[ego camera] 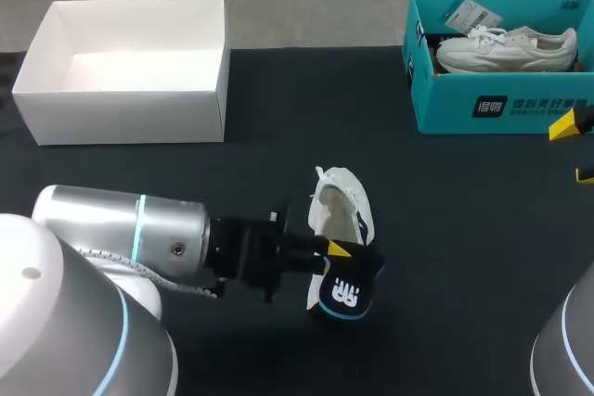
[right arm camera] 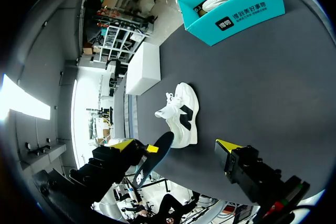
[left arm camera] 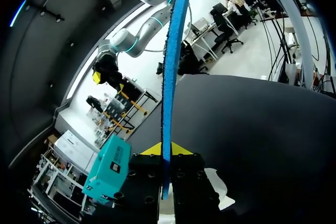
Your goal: Take the shoe out of the shoebox, open the shoe tongue, remove and reinsert the insole, then place the shoe into the shoebox
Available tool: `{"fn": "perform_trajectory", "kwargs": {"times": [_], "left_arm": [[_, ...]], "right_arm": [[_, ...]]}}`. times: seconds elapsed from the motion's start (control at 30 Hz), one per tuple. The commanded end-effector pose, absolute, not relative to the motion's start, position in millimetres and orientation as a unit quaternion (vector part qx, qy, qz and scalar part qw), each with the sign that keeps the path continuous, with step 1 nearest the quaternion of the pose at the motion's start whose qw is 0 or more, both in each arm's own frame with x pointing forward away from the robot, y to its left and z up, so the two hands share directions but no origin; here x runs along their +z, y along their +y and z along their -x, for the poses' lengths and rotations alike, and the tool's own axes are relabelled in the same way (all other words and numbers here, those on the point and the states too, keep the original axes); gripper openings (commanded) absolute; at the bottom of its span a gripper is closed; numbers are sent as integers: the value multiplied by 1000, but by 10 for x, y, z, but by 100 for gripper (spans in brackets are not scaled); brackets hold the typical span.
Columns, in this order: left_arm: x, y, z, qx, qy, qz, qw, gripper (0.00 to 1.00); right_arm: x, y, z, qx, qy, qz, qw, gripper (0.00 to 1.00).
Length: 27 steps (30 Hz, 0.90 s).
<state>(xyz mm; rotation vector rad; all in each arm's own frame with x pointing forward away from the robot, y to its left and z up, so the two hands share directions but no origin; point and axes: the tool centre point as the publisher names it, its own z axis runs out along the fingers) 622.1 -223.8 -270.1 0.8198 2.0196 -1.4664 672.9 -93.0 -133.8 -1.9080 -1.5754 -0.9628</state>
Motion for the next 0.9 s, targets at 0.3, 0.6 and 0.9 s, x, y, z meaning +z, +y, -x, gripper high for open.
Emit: {"fn": "perform_trajectory", "kwargs": {"times": [0.3, 0.6, 0.9], "left_arm": [[-2952, -2092, -6272, -544, 746, -297, 246, 0], [-3055, -2046, -6364, -545, 747, -287, 250, 0], [-3164, -2100, -6473, -546, 745, -292, 249, 0]], "right_arm": [[-1342, -925, -6721, -352, -575, 698, 240, 100], [-1342, -925, -6721, -352, -575, 698, 240, 100], [-1342, -925, -6721, -352, -575, 698, 240, 100]]}}
